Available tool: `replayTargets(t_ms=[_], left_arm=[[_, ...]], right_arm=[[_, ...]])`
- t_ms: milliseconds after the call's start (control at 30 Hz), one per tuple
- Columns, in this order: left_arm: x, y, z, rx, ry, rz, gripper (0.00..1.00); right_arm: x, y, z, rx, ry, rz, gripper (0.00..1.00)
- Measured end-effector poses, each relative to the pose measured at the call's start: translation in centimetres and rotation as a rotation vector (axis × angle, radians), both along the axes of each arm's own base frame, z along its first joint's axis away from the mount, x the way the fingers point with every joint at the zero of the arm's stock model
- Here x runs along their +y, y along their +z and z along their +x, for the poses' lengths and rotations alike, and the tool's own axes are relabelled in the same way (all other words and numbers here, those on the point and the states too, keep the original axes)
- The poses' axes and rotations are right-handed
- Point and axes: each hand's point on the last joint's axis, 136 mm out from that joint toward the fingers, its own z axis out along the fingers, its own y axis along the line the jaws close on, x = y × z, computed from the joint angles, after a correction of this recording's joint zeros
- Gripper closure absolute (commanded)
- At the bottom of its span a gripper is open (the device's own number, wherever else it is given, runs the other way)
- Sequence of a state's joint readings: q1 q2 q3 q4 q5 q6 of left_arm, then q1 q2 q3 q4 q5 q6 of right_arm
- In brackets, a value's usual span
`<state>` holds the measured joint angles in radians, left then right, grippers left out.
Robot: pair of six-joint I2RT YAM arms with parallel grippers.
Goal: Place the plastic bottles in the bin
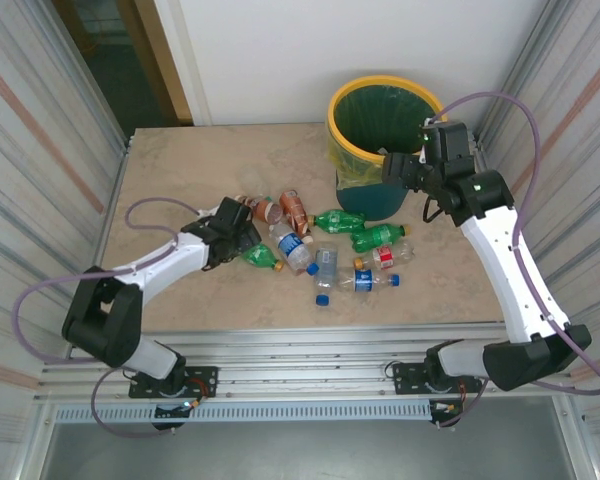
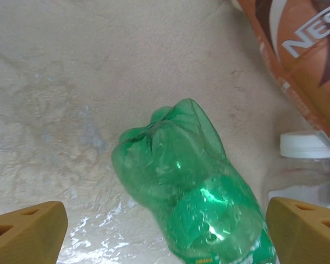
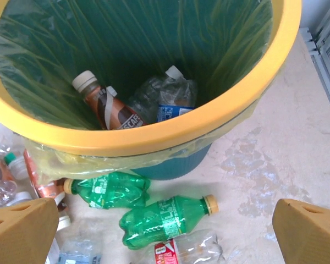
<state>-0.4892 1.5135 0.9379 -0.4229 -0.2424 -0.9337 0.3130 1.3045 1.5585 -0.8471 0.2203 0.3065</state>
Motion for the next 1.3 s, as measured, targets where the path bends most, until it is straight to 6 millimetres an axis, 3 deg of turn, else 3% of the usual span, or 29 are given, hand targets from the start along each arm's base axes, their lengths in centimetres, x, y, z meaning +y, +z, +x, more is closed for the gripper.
replayTargets(t_ms=[267,500,767,967,1100,1300], left_arm=[[-1.1,-3.2,0.9,0.105,0.016,-0.019,0.08],[-1.1,-5.6,0.2,0.186,0.024,-0.002,0.12],[-0.9,-5.7,0.0,0.2,0.041,0.0,0.22],[-0.3,-5.8,-0.4,0.197,0.055,-0.004,0.37],[-0.2,-5.6,-1.0,0.187,0.049,-0.028,0.4],[-0.3,-3.5,-1.7,0.128,0.035,-0.089,0.44]], right_arm=[[0.1,-0.4,0.1,0.002,0.003,0.003,0.02],[0.3,-0.7,0.1,0.006,0.007,0.009,0.02],[0.4,-0.5,0.2,-0.002,0.006,0.017,0.02],[1.1,-0.4,0.0,-0.008,0.016,0.032,0.02],[1.4,-0.4,-0.2,-0.012,0.031,0.042,0.02],[3.2,-0.3,-0.6,-0.033,0.101,0.088,0.02]])
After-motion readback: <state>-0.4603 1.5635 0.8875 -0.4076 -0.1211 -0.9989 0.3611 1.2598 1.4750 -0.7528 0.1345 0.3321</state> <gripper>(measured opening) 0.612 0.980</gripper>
